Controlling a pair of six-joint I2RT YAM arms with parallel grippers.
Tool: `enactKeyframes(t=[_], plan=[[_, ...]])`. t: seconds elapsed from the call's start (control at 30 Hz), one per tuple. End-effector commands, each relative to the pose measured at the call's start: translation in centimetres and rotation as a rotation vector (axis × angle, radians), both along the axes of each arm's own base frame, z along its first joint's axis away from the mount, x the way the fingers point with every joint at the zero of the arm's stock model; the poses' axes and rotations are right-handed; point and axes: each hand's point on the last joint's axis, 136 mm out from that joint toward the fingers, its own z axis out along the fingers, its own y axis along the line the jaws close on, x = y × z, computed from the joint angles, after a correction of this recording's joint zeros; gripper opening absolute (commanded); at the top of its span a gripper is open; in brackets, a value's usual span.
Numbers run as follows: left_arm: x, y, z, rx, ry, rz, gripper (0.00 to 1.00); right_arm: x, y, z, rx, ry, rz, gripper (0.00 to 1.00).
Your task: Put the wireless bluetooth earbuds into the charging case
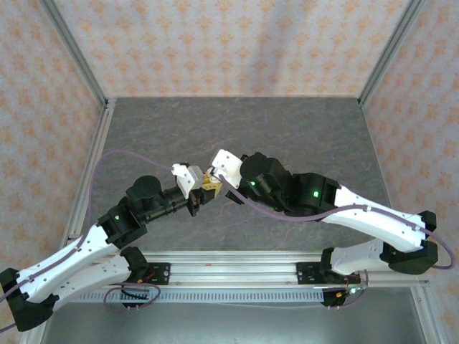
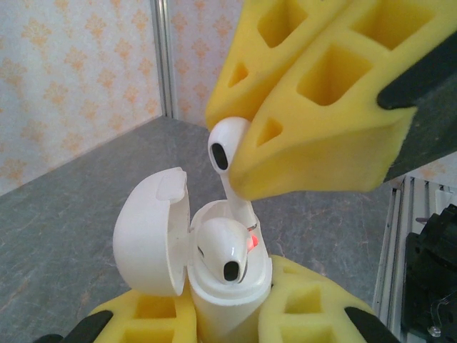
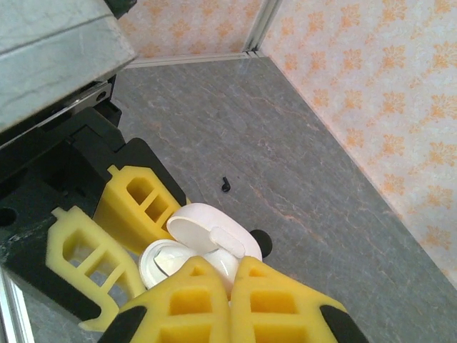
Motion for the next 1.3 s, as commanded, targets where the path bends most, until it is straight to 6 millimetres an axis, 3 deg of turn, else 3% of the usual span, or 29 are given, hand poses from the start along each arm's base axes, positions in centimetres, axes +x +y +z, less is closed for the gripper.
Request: enactKeyframes(t=[0.0,0.93,1.27], plan=[[-0.2,-0.3,2.7,-0.068,-0.044,-0.018,0.00,0.2,0.3,0.0,-0.005,-0.034,-0.007,0.04],[-0.2,-0.1,3.6,-0.105,-0.049,-0.007,0.00,0.1,-1.0,-0.8,-0.034,-0.088,0.002,0.04],[-0.2,-0.1,3.6,-0.104,-0.045,-0.005,0.00,-1.0,-0.7,-1.5,-0.042,-0.041,0.058,0.08]])
